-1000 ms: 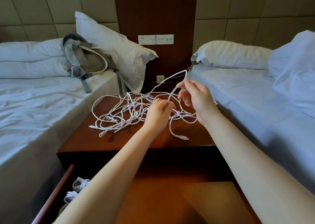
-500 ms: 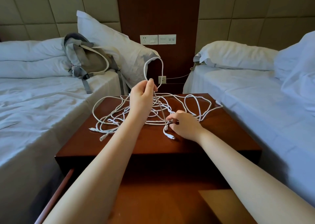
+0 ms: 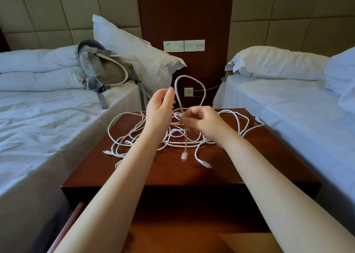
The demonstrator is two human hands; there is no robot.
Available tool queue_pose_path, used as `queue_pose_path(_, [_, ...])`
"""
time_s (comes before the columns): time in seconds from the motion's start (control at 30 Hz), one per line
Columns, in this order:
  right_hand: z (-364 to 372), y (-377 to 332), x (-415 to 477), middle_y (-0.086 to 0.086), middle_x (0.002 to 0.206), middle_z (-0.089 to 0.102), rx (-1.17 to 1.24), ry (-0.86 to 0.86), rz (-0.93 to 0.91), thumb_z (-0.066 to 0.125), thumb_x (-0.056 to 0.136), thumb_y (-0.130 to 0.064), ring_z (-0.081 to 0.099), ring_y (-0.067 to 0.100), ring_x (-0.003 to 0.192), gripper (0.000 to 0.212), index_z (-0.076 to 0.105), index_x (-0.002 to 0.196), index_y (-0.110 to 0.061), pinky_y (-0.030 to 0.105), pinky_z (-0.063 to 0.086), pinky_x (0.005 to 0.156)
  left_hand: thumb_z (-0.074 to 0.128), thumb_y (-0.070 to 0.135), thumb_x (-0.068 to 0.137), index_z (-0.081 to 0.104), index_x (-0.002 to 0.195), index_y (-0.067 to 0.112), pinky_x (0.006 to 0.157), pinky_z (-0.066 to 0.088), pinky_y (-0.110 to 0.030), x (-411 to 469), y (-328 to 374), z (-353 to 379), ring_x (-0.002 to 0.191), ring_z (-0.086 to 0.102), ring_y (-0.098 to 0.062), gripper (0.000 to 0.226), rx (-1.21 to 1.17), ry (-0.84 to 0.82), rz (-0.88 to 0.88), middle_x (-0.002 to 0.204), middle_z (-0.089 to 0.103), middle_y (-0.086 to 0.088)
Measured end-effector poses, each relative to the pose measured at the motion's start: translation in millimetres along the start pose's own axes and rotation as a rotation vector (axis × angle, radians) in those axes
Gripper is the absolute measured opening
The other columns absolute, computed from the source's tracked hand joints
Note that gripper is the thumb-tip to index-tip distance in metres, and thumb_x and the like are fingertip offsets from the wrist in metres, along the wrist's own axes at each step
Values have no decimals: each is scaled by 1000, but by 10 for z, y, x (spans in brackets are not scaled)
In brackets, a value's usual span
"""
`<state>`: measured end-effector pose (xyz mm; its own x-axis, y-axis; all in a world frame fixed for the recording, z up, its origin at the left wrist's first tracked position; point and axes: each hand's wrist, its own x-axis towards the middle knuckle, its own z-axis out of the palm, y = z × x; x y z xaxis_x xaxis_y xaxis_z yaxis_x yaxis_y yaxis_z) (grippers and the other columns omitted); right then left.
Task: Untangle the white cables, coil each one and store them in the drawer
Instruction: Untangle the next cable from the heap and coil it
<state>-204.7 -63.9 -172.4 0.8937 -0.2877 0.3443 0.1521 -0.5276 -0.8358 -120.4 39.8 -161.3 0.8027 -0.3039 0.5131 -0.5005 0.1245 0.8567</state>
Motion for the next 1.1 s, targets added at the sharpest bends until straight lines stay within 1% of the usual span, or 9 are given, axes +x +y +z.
queue_pose_path(0.17, [-177, -19, -47, -2, 57, 56, 186, 175, -41, 60, 91, -15, 42, 7, 49, 14, 66, 78, -12, 16, 36, 51, 48, 23, 95, 55, 99, 13, 74, 46, -30, -116, -179, 5, 86, 58, -16, 13, -162, -242, -243, 88, 60, -1])
queue_pose_path(0.33, [-210, -11, -117, -1, 61, 60, 115, 213, -83, 58, 92, -11, 54, -2, 51, 13, 67, 83, -8, 9, 41, 54, 42, -2, 88, 55, 98, 7, 63, 50, -28, -240, -136, 61, 64, 57, -16, 19, -368, -532, -514, 75, 58, -7])
queue_pose_path(0.43, [-222, 31, -121, 10, 73, 66, 59, 258, -102, 64, 89, -15, 60, 8, 67, 12, 70, 84, -6, 20, 49, 68, 35, -5, 86, 53, 90, 9, 46, 37, -18, -276, -93, 70, 46, 37, -8, 23, -316, -608, -623, 57, 45, 1])
queue_pose_path(0.57, [-201, 84, -123, -5, 70, 60, -165, 328, -163, 73, 82, -23, 53, -4, 62, 15, 63, 82, -13, 8, 41, 59, 41, 7, 91, 51, 72, 9, 39, 20, -17, -312, -31, 65, 41, 24, -7, 21, -138, -732, -652, 50, 32, 4])
queue_pose_path(0.73, [-199, 118, -113, -7, 76, 57, -254, 338, -287, 62, 90, -23, 54, 3, 71, 15, 57, 104, -24, 11, 43, 62, 37, 11, 88, 41, 52, 16, 41, 16, -19, -323, 23, 13, 43, 19, -8, 37, -248, -905, -613, 50, 27, 4])
queue_pose_path(0.83, [-180, 195, -87, 2, 82, 59, -158, 241, -237, 51, 96, -29, 54, 9, 73, 22, 65, 80, -29, 23, 42, 70, 40, 18, 83, 40, 50, 17, 43, 14, -21, -324, 120, -23, 41, 21, -7, 33, -414, -1001, -535, 48, 28, 4])
queue_pose_path(0.97, [5, 260, -52, 5, 80, 58, 35, 92, -126, 48, 81, -24, 52, 13, 77, 17, 65, 75, -24, 40, 45, 76, 37, 19, 84, 46, 50, 18, 42, 18, -19, -293, 212, -41, 40, 25, -4, 35, -657, -960, -447, 49, 31, 6])
queue_pose_path(1.03, [98, 263, -49, 20, 86, 56, 18, 58, -133, 45, 81, -25, 50, 24, 78, 25, 60, 81, -5, 51, 46, 79, 37, 16, 82, 47, 51, 17, 43, 20, -19, -265, 224, -57, 41, 25, -4, 32, -759, -862, -409, 50, 31, 6])
queue_pose_path(1.1, [188, 285, -73, 8, 77, 54, -91, 46, -229, 39, 88, -36, 49, 16, 75, 38, 54, 69, -6, 41, 44, 75, 38, 13, 80, 47, 54, 16, 46, 19, -20, -225, 223, -97, 42, 26, -5, 28, -842, -722, -373, 52, 31, 5])
